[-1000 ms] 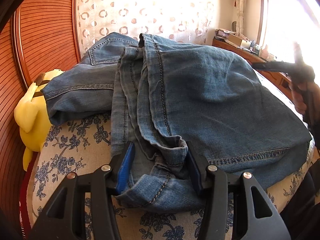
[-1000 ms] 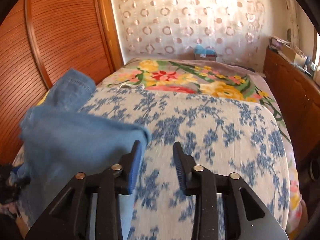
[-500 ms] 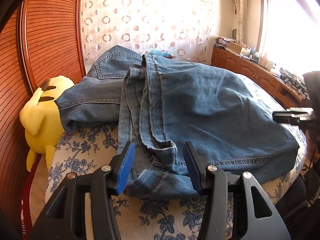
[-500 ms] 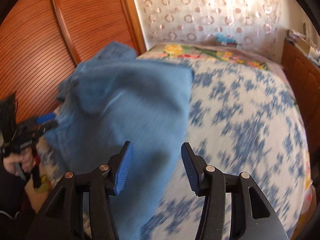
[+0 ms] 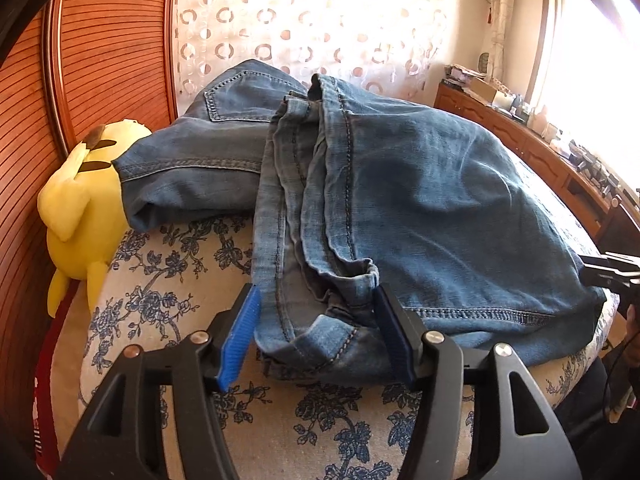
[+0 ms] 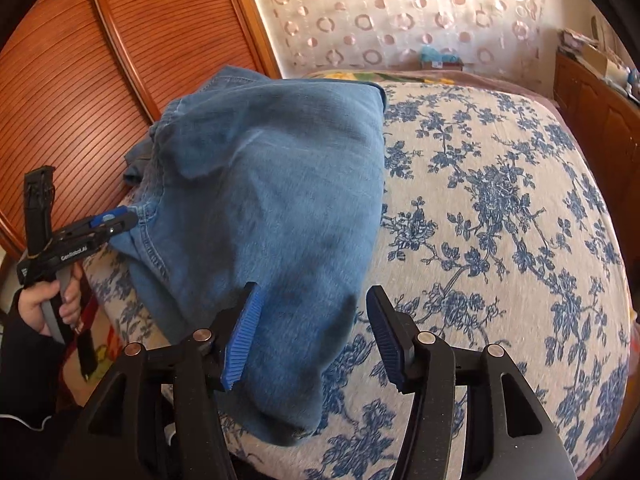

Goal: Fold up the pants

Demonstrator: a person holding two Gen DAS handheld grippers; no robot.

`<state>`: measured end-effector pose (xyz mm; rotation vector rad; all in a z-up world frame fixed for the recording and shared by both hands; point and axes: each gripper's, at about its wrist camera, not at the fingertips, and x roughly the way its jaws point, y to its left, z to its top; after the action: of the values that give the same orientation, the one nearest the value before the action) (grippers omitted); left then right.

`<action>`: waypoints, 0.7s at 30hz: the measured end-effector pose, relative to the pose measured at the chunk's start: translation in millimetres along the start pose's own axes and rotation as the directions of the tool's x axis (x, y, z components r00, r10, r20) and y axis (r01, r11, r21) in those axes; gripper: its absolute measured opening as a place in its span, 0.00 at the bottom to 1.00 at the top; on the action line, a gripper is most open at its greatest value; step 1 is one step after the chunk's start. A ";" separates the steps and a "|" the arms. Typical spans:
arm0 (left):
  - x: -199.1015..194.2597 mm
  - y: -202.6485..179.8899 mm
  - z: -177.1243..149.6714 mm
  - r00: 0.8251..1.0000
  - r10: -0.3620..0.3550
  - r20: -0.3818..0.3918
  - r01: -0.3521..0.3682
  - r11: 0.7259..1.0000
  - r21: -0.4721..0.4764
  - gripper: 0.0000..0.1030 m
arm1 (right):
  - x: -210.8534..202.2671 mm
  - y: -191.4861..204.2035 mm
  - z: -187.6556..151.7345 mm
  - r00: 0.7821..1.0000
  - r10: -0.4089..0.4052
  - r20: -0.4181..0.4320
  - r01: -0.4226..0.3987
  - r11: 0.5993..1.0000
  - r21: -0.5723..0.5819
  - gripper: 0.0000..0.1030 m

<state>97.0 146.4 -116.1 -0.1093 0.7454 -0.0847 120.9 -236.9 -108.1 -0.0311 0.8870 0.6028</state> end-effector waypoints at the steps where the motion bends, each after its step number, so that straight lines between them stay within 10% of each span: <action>1: 0.3 0.6 -0.9 1.000 0.004 -0.002 -0.004 1.000 -0.002 0.60 | 0.1 1.6 -1.5 1.000 0.008 -0.002 -0.008 1.000 -0.001 0.55; 21: 1.8 9.1 -4.3 0.998 -0.056 -0.020 0.054 0.995 -0.081 0.66 | 9.4 9.7 -22.1 1.000 -0.028 -0.002 0.028 0.999 -0.031 0.62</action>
<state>95.6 155.0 -121.7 -0.2057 0.7687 -0.1085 104.7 -230.2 -127.0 -0.0719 0.8787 0.5901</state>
